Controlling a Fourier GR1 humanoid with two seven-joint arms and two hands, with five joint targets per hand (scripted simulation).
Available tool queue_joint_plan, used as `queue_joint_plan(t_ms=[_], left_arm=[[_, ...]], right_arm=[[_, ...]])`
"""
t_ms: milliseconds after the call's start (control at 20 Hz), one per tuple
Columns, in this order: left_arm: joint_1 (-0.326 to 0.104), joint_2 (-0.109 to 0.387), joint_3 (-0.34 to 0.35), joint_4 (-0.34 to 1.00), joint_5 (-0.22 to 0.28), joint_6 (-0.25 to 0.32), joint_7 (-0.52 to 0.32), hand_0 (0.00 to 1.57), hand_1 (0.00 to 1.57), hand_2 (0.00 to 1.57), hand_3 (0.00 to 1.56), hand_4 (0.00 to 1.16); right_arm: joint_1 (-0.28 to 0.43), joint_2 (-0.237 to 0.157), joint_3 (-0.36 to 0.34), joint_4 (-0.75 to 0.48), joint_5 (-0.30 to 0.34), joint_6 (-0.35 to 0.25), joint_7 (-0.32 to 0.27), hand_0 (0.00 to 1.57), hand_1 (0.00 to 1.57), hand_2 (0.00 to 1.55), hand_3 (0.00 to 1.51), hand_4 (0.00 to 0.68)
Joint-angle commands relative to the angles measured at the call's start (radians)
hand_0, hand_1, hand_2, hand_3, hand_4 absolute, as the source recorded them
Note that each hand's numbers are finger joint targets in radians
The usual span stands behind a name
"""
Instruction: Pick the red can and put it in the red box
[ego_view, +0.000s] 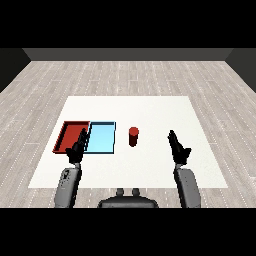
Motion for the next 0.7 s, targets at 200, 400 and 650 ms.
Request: queue_joint_plan(t_ms=[200,400,650], left_arm=[[0.052,0.017,0.014,0.017,-0.019,-0.025,0.042,0.00,0.00,0.00,0.00,0.00],[0.039,-0.023,0.047,-0.112,0.062,-0.048,-0.279,0.00,0.00,0.00,0.00,0.00],[0.107,-0.030,0.054,-0.024,0.070,-0.104,-0.441,0.00,0.00,0.00,0.00,0.00]], right_arm=[[0.002,-0.051,-0.038,0.021,-0.002,0.062,0.008,0.00,0.00,0.00,0.00,0.000],[-0.023,0.000,-0.045,-0.049,-0.091,0.112,-0.208,0.00,0.00,0.00,0.00,0.000],[0.012,-0.048,-0.110,0.046,-0.133,0.200,-0.356,0.00,0.00,0.00,0.00,0.000]])
